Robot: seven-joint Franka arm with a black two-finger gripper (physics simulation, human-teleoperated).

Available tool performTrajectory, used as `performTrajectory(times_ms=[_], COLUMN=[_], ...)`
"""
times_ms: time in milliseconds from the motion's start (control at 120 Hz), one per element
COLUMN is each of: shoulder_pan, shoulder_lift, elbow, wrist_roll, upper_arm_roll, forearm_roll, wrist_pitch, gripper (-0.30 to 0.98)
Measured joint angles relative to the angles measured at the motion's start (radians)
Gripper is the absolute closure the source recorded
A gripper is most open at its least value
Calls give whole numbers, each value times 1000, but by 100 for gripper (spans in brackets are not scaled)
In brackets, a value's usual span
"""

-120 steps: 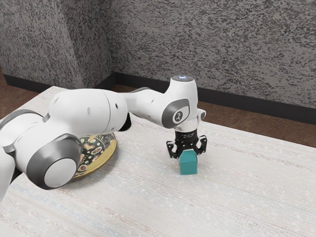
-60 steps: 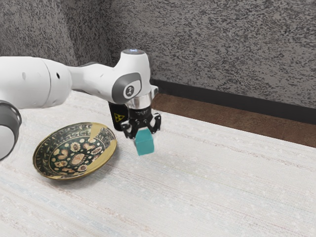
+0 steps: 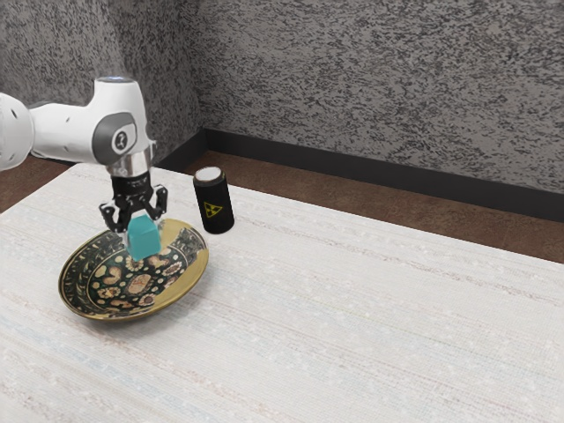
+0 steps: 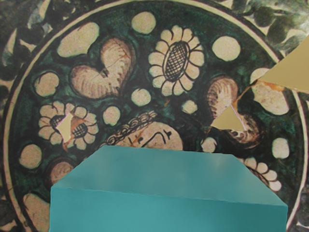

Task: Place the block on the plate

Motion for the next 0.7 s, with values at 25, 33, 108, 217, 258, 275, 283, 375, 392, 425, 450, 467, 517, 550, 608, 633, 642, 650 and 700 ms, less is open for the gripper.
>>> performTrajectory(times_ms=[25,33,108,217,258,275,283,375,392,425,450,467,517,550,608,633,642,650,700], shoulder_pan=[4,5,8,7,6,6,6,4,3,-2,-12,-22,-73,-106,-145,-154,-157,-160,-180], shoulder_lift=[2,3,7,9,8,8,8,6,5,-4,-15,-24,-43,-51,-64,-79,-84,-90,-124], elbow=[-1,-1,-2,-3,-3,-3,-3,-8,-9,-10,-8,-6,29,77,152,171,176,182,241], wrist_roll=[0,0,0,0,0,1,1,1,1,1,3,7,23,41,88,117,127,140,220], upper_arm_roll=[0,0,0,0,0,0,0,0,0,0,-2,-4,-8,-16,-40,-51,-55,-59,-71], forearm_roll=[-1,-2,-6,-10,-11,-12,-12,-13,-13,-12,-11,-10,-6,-4,-1,-1,0,-1,-2], wrist_pitch=[0,0,2,5,6,6,6,8,8,7,5,3,-15,-38,-74,-87,-91,-95,-127], gripper=[37,36,26,17,14,13,13,9,8,7,7,6,5,5,4,4,4,4,3])
